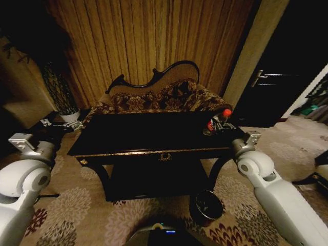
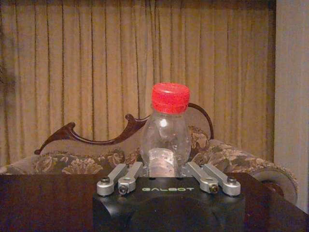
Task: Move to the front of the table and place the trash on the table into the trash bin.
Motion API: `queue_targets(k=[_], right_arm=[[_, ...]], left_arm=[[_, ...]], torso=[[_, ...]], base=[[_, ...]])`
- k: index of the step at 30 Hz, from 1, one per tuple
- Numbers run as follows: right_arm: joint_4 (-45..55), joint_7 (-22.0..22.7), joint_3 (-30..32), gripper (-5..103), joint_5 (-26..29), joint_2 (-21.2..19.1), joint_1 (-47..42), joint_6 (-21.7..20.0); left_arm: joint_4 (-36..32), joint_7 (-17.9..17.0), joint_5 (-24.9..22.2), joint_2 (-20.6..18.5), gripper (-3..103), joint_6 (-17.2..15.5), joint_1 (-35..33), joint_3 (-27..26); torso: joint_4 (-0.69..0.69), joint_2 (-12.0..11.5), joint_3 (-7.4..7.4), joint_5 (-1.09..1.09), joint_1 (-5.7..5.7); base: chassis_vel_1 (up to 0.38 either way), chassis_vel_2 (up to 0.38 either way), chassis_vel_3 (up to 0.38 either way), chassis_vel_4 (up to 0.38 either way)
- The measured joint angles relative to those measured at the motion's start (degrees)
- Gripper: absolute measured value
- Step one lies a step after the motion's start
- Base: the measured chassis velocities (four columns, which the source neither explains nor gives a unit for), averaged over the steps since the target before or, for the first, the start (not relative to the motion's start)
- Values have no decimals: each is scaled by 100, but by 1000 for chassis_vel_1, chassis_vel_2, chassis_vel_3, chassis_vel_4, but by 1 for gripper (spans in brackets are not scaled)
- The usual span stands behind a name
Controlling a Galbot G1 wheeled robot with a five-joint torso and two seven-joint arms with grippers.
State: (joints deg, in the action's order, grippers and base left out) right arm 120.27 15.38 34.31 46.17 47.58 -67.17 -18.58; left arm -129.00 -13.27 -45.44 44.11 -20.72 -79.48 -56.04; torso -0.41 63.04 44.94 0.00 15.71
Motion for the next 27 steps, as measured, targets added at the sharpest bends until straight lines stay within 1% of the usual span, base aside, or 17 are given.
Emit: queue_targets(k=[6, 14, 21, 25, 27], right_arm=[[-25, -6, -3, 26, -4, 5, -14, 64], [-69, -14, -41, 26, 5, -16, -43, 120], [-244, -38, -139, 26, -115, 92, -140, 131], [-518, -157, -173, 26, -341, 268, -258, 161], [-998, -330, -288, 25, -878, 492, -424, 323]], left_arm=[[-10, 2, -2, 19, 100, 43, -5, 38], [-46, 15, -12, 45, 100, 53, -2, 60], [-70, 10, -29, 83, 100, 72, -21, 69], [-74, 11, -45, 97, 100, 75, -24, 46], [-78, 4, -49, 130, 100, 76, -26, 42]], torso=[[-1, 0, 0, -1, 1], [0, 0, 0, 1, 0], [0, 0, 0, 0, 0], [-1, 1, 0, -1, -1], [0, 0, 0, 0, 0]], base=[[111, -108, -117, 94], [110, -117, -104, 123], [90, -103, -107, 87], [56, -52, -51, 53], [0, 0, 0, 0]])
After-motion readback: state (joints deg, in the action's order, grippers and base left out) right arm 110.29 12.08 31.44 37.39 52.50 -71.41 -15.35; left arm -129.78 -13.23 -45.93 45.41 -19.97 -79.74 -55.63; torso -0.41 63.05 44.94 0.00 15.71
